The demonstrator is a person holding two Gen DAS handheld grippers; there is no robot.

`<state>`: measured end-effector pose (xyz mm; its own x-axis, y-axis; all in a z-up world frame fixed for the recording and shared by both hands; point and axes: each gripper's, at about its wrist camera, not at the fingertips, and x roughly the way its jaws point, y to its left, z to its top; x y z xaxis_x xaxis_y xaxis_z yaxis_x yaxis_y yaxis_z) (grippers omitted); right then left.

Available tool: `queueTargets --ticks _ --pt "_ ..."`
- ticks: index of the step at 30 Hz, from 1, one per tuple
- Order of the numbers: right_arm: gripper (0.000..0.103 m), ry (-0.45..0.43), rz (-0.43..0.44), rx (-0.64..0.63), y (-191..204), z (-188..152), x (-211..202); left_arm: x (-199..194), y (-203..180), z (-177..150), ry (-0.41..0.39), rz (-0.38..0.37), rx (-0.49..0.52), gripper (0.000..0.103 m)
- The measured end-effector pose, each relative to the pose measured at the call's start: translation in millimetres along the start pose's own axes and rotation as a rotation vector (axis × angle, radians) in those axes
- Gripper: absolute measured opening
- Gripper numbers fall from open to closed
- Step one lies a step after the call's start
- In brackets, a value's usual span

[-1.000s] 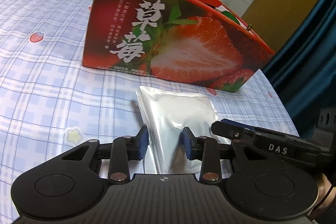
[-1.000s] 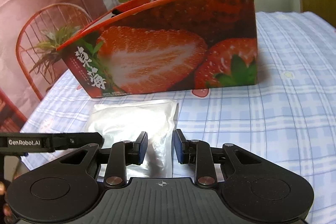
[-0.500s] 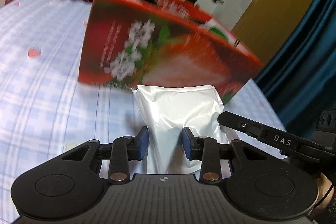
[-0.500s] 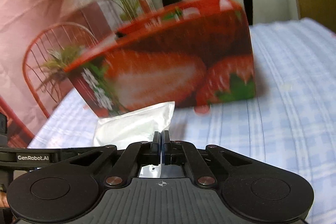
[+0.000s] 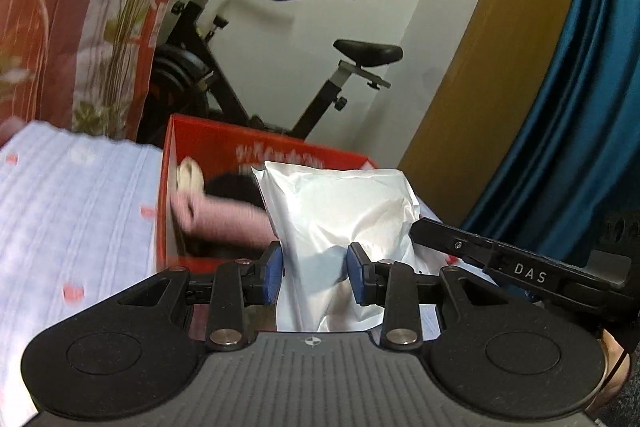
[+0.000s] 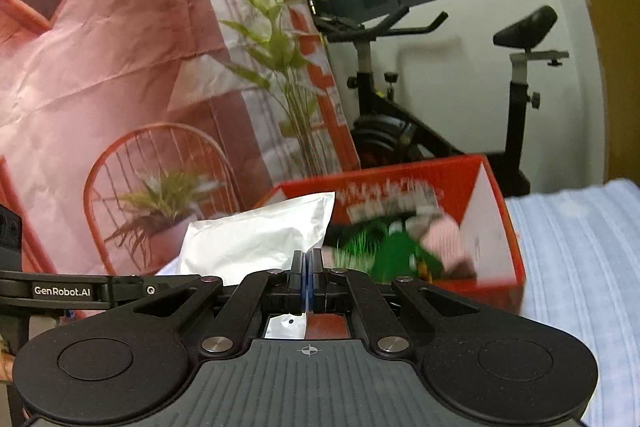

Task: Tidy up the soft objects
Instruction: 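Lift the foil packet with both grippers and carry it over the box, then lower the foil packet into the red box and open both grippers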

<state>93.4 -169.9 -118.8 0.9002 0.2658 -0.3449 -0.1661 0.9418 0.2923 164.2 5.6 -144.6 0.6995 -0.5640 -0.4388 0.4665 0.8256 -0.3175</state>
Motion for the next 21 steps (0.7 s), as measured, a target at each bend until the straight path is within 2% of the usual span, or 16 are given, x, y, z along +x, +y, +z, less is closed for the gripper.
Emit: queueTargets --ticks 6,8,10,12,14,16,21 --pt "0.001 -0.016 -0.037 -0.007 -5.4 31.0 41.0 28.4 9.0 27.8 -0.012 0.041 0.058 0.038" --pt "0.001 -0.01 -0.054 -0.01 -8.5 36.5 56.4 42.5 11.7 35.2 0.009 0.063 0.081 0.038" --pt "0.001 0.01 -0.074 -0.019 -12.1 39.9 71.6 56.0 17.3 37.0 0.062 0.068 0.058 0.038" --pt "0.001 0.046 -0.097 -0.025 -15.5 39.3 86.3 70.9 25.6 35.2 0.148 0.057 -0.003 0.039" --pt "0.001 0.116 -0.124 0.0 -23.4 35.5 101.4 82.6 30.6 32.7 0.197 0.06 -0.031 0.039" --pt "0.001 0.181 -0.144 0.035 -32.2 30.2 114.4 92.6 30.9 30.3 0.23 0.066 -0.024 0.039" --pt "0.001 0.276 -0.183 0.071 -42.7 18.8 132.4 109.5 27.8 23.1 0.3 0.089 0.008 0.042"
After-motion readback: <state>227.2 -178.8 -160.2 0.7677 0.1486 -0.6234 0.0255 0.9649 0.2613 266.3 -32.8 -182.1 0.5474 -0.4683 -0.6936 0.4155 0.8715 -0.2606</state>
